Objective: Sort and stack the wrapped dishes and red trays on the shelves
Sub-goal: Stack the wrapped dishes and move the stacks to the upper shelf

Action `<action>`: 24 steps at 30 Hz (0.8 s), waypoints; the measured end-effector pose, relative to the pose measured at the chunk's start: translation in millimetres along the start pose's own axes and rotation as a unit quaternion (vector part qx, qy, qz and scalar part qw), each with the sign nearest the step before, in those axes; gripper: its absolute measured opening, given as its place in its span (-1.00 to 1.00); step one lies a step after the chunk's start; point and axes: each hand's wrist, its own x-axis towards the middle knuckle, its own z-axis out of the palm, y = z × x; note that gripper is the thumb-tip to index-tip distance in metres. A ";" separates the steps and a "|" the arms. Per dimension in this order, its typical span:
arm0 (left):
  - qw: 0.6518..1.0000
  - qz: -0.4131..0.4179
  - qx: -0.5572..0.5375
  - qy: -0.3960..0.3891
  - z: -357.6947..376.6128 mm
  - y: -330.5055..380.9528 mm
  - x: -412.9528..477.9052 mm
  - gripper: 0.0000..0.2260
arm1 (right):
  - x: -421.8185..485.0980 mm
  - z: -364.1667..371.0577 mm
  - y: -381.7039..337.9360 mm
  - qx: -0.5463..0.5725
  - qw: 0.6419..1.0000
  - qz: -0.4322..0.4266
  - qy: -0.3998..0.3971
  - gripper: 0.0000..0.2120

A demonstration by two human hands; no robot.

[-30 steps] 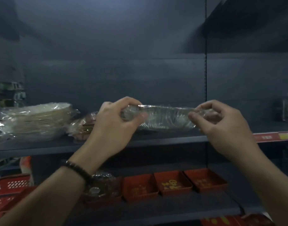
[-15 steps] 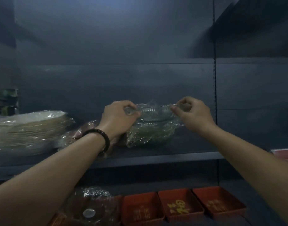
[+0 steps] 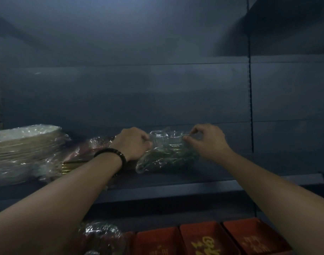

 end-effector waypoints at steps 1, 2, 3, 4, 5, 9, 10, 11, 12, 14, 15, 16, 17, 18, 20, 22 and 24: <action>1.000 0.008 0.013 -0.007 1.3 -1.2 0.2 -0.83 | -1.4 0.5 0.4 -0.015 1.000 0.013 -0.007 -0.67; 0.999 0.019 0.031 -0.016 2.1 -1.2 -0.1 -0.80 | -3.2 0.4 0.1 -0.028 0.999 0.024 -0.011 -0.68; 0.998 0.030 0.050 -0.026 3.2 -1.0 -0.3 -0.77 | -4.7 0.5 -0.5 -0.043 0.998 0.031 -0.014 -0.70; 0.996 0.040 0.068 -0.034 4.0 -0.5 -0.7 -0.74 | -6.2 0.3 -1.3 -0.059 0.998 0.030 -0.019 -0.70; 0.995 0.046 0.085 -0.038 4.7 -0.2 -0.6 -0.72 | -7.5 0.1 -2.2 -0.073 0.997 0.028 -0.028 -0.69; 0.990 0.042 0.128 -0.036 4.1 0.5 -0.8 -0.69 | -8.7 0.9 -4.7 -0.128 0.989 0.023 -0.067 -0.69; 0.989 0.044 0.135 -0.041 3.9 2.6 -1.9 -0.69 | -8.8 1.5 -5.4 -0.139 0.987 0.023 -0.072 -0.70; 0.987 0.045 0.146 -0.049 3.8 4.5 -3.3 -0.71 | -9.6 2.4 -6.5 -0.146 0.986 0.024 -0.076 -0.71; 0.986 0.044 0.153 -0.054 3.8 6.1 -4.2 -0.72 | -10.8 3.5 -8.1 -0.146 0.986 0.024 -0.076 -0.73; 0.985 0.040 0.159 -0.061 3.1 9.3 -5.6 -0.72 | -11.7 6.0 -10.3 -0.143 0.986 0.025 -0.082 -0.77; 0.986 0.033 0.153 -0.064 1.9 10.5 -6.8 -0.73 | -11.3 6.1 -11.2 -0.146 0.985 0.027 -0.090 -0.78; 0.987 0.024 0.144 -0.066 0.5 10.9 -7.6 -0.73 | -10.4 5.3 -12.0 -0.148 0.983 0.031 -0.100 -0.79; 0.988 0.014 0.136 -0.067 -1.4 11.2 -9.4 -0.72 | -9.8 3.4 -13.9 -0.148 0.982 0.039 -0.111 -0.79; 0.990 0.005 0.128 -0.060 -4.0 11.2 -13.0 -0.70 | -9.9 0.7 -16.7 -0.142 0.981 0.048 -0.119 -0.78; 0.997 0.005 0.079 -0.009 -11.6 10.1 -23.1 -0.64 | -14.4 -4.3 -23.7 -0.122 0.985 0.052 -0.110 -0.75; 0.996 0.039 -0.009 0.082 -20.8 5.4 -42.9 -0.66 | -27.5 -3.2 -30.4 -0.104 0.993 0.022 -0.049 -0.77; 0.983 0.082 -0.055 0.156 -28.6 -1.7 -75.2 -0.79 | -48.2 4.7 -39.3 -0.055 0.997 -0.033 0.032 -0.84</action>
